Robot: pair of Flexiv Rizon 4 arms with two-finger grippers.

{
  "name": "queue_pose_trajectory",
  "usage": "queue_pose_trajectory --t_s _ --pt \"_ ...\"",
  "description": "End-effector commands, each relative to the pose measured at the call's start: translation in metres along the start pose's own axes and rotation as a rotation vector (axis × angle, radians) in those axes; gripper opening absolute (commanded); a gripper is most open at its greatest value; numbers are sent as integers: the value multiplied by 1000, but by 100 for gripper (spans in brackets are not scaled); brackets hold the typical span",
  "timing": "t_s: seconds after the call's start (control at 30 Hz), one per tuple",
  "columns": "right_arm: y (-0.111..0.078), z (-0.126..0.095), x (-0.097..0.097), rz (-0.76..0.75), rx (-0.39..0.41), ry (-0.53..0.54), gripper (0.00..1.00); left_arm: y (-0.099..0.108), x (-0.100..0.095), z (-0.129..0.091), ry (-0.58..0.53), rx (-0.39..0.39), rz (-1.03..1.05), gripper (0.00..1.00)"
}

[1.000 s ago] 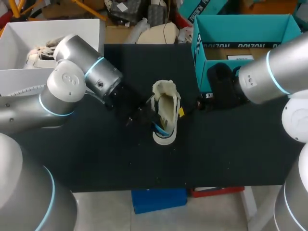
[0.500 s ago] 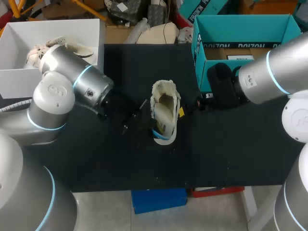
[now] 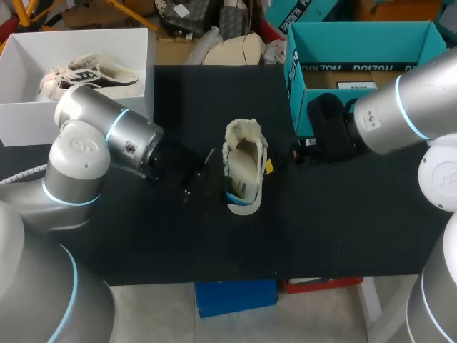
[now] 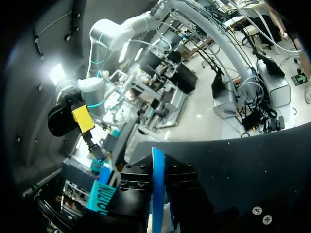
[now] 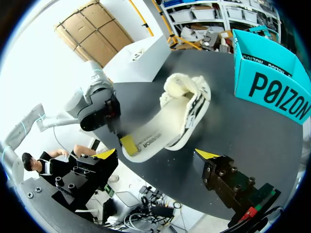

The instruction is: Take the shoe out of the shoebox, open the shoe tongue, remove and reinsert the insole, then place the shoe into the shoebox

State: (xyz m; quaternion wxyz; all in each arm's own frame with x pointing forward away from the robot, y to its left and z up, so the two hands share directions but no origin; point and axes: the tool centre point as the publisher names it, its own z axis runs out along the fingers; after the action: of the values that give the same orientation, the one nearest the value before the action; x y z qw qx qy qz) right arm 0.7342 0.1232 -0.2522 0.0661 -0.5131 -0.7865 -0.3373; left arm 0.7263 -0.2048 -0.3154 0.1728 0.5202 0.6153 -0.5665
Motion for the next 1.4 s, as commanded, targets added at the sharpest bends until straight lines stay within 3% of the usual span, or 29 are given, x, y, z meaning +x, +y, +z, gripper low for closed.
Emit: queue_pose_trajectory --t_s 0.03,0.5,1.4 --pt "0 1 1 1 1 -4 100 21 -8 3 20 22 13 0" --pt "0 1 1 1 1 -4 100 53 -18 -6 54 -27 33 0" --pt "0 1 1 1 1 -4 100 89 -6 -8 170 -172 64 0"
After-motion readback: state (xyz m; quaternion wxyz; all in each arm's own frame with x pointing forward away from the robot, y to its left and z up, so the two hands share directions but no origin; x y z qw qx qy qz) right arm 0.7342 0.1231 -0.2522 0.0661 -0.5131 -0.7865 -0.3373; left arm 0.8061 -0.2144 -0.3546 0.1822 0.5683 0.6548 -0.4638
